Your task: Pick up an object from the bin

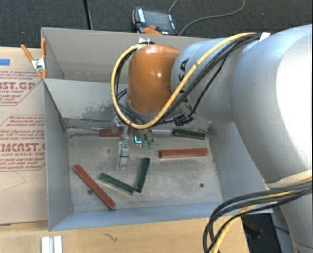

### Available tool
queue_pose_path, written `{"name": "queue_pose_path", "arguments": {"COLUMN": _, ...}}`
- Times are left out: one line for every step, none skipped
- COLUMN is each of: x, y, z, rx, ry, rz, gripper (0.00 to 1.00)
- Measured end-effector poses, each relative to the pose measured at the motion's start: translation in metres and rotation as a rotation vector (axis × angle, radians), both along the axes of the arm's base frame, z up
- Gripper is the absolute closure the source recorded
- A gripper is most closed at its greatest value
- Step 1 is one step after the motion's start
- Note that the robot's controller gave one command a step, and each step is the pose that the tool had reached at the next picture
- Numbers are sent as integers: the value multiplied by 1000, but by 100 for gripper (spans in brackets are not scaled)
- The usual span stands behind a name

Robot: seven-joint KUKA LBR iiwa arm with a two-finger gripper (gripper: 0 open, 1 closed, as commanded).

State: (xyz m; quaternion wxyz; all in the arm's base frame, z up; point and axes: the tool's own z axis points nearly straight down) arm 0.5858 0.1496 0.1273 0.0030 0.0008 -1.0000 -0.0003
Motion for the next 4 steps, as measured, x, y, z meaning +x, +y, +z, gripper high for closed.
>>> {"name": "queue_pose_path", "arguments": {"x": -52, "y": 12, "z": -60, "rx": -1, "ry": 0, "rz": -103, "gripper": 0}}
{"name": "queue_pose_path", "arguments": {"x": -103, "y": -57, "z": -56, "rx": -1, "ry": -12, "rz": 66, "gripper": 0}}
{"name": "queue_pose_path", "arguments": {"x": -58, "y": -160, "z": -58, "rx": -3, "ry": -9, "rz": 196, "gripper": 0}}
{"name": "queue_pose_path", "arguments": {"x": -53, "y": -111, "z": -58, "rx": 2, "ry": -8, "rz": 347, "gripper": 0}}
